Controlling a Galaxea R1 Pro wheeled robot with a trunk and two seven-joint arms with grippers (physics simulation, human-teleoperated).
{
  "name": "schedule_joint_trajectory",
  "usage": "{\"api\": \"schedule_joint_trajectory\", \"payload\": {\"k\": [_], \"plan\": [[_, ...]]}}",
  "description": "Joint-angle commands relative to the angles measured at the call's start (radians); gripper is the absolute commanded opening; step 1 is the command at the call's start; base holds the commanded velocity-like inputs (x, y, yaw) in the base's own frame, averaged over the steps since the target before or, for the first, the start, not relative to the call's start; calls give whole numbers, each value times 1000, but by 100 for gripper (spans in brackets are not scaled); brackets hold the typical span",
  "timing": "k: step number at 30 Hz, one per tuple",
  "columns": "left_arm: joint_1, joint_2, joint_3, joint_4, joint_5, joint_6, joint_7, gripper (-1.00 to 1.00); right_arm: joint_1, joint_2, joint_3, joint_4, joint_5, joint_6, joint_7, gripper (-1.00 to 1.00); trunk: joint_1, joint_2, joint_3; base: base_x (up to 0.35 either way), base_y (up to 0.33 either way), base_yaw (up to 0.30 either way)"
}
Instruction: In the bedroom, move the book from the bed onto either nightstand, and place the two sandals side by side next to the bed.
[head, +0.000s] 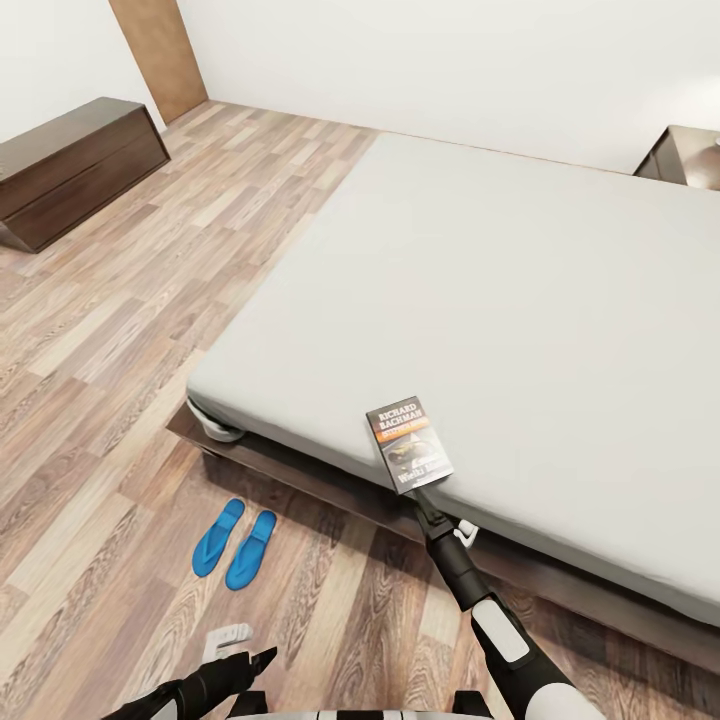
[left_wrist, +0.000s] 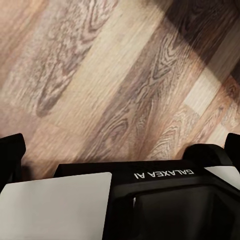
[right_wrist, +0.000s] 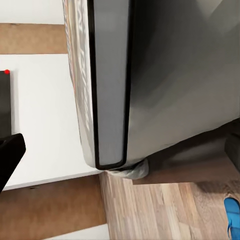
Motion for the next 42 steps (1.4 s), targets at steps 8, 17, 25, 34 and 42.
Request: {"api": "schedule_joint_trajectory", "payload": {"k": [8,17,25,34,42], "plan": [[-1,0,6,1,-11,-7,-1,100,0,1,-3,1,-5,9,4,100,0,0,0,34,130,0],[-1,0,6,1,-11,-7,-1,100,0,0,-3,1,-4,9,5,100,0,0,0,5,13,0],[-1,0,6,1,-11,-7,-1,100,0,0,-3,1,-5,9,4,100,0,0,0,90,0,0],[0,0,6,1,-11,-7,-1,100,0,0,-3,0,-4,11,4,100,0,0,0,21,0,0],[-1,0,6,1,-11,-7,-1,100,0,0,-3,1,-5,11,3,100,0,0,0,2,0,0]]}}
